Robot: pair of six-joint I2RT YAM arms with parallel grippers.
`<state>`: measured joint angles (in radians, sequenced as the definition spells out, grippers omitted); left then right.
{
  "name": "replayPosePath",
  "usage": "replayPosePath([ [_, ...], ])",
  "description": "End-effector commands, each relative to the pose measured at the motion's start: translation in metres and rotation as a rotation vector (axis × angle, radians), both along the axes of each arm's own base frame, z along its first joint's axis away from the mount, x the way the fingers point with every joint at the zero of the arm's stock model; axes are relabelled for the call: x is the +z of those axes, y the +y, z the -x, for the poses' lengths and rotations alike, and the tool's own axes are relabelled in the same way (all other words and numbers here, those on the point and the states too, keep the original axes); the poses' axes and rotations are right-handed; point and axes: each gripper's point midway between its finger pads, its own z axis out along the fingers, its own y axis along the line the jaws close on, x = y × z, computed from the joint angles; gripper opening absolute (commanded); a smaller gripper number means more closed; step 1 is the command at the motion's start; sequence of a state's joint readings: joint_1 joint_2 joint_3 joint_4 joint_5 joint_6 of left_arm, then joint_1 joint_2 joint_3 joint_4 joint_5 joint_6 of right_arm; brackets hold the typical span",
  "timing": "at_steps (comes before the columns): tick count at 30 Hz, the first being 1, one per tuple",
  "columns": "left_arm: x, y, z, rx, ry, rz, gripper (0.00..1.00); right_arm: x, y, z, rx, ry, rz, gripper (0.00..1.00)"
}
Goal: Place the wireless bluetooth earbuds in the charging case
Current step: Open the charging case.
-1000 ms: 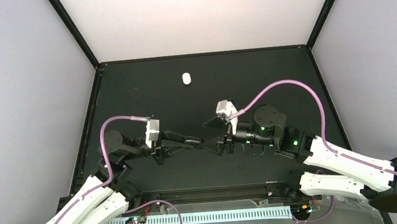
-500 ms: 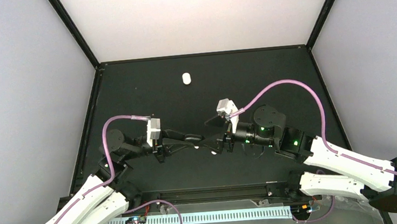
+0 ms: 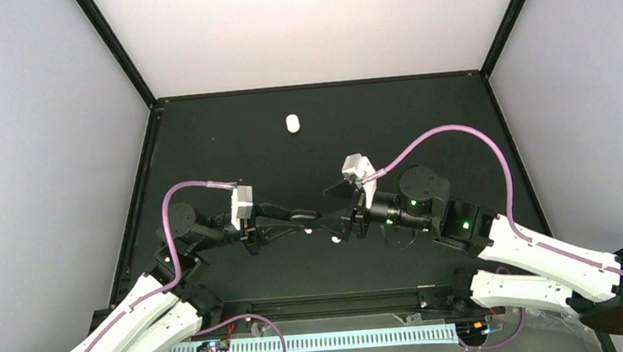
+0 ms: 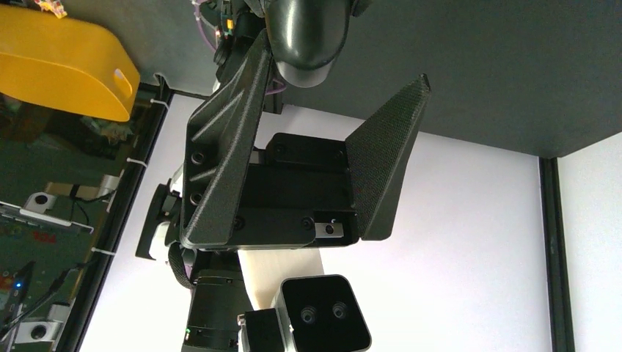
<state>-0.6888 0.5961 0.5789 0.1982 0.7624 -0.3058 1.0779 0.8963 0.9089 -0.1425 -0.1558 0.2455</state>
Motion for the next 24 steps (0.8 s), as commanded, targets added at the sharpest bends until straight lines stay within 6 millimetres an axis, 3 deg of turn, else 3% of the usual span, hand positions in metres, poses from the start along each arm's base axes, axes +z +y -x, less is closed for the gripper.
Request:
replayPosePath([
  [1, -0.003, -0.001, 0.013, -0.07, -0.019, -0.013, 0.02, 0.022, -0.011, -0.015, -0.097, -0.031, -0.057, 0.78],
  [14, -0.004, -0.002, 0.013, -0.072, -0.014, -0.016, 0.02, 0.026, -0.022, -0.02, -0.153, -0.035, -0.075, 0.78],
  [24, -0.003, -0.002, 0.012, -0.062, -0.014, -0.014, 0.02, 0.032, -0.007, 0.01, 0.042, -0.044, -0.087, 0.75],
])
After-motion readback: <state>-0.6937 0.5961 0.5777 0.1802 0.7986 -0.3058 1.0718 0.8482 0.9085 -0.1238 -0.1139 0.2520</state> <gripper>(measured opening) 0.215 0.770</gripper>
